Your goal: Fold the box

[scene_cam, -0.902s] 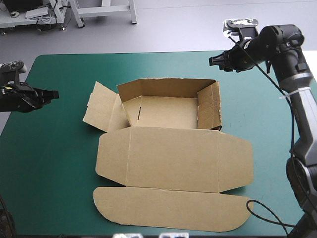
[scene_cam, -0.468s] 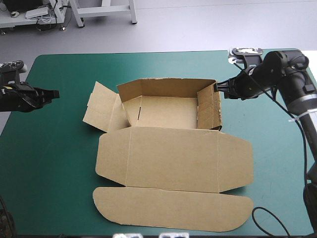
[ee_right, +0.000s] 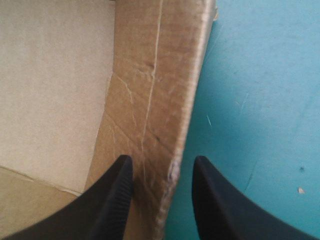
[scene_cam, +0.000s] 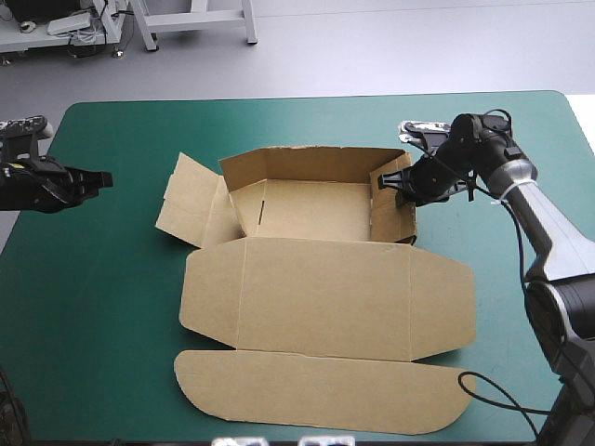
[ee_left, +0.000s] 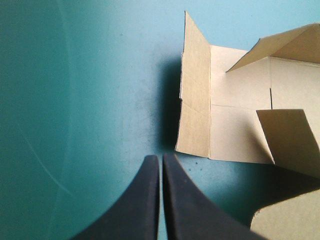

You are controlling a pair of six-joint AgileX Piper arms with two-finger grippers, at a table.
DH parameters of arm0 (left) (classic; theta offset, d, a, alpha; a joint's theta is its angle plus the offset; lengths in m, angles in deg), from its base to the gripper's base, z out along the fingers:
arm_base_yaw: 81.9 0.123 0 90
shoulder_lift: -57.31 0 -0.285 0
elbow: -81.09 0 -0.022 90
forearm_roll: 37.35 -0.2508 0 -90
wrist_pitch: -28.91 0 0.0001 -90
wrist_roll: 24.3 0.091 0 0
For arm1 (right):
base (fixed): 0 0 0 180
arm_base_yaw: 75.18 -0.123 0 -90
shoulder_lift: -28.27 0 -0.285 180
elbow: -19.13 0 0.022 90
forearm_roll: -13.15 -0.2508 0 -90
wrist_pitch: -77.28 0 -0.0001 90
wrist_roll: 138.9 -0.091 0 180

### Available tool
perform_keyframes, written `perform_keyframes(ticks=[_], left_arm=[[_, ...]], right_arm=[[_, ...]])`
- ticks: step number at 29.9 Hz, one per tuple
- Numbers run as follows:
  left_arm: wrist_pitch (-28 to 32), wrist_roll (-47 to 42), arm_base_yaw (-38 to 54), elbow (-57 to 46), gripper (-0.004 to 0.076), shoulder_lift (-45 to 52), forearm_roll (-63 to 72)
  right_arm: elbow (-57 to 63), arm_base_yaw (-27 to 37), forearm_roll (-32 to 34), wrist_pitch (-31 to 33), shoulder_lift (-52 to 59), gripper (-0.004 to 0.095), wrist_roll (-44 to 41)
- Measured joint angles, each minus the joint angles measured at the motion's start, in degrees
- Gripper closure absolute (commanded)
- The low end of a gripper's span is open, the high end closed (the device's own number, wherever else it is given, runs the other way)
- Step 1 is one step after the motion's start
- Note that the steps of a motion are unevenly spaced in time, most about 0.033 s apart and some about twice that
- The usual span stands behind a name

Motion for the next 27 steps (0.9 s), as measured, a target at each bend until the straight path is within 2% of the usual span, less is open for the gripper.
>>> perform_keyframes(ticks=[3,6,12,21,27], left_arm=[[-0.11,0.00,0.00,0.00,0.0726,0.00,0.00],[-0.05,0.00,0.00,0.00,0.0733,0.00,0.00],[0.58,0.00,0.00,0.00,0.0733,0.00,2.74],[1.24,0.00,0.00,0.00,0.0733,0.00,2.62],[5.07,-0.05,2.60,0.00,0.0733,-0.03,3.62]], right_arm=[[0.00,0.00,-0.64,-0.42,-2.26,0.0556,3.45],[0.00,0.00,-1.93,-1.62,-4.04,0.0619,5.36],[0.00,0.06,-4.12,-3.54,-5.85,0.0927,6.12],[0.00,-0.06,-6.28,-3.80,-5.76,0.0925,6.63],[-1.03,2.87,-9.63,0.08,-2.70,0.0925,9.53]])
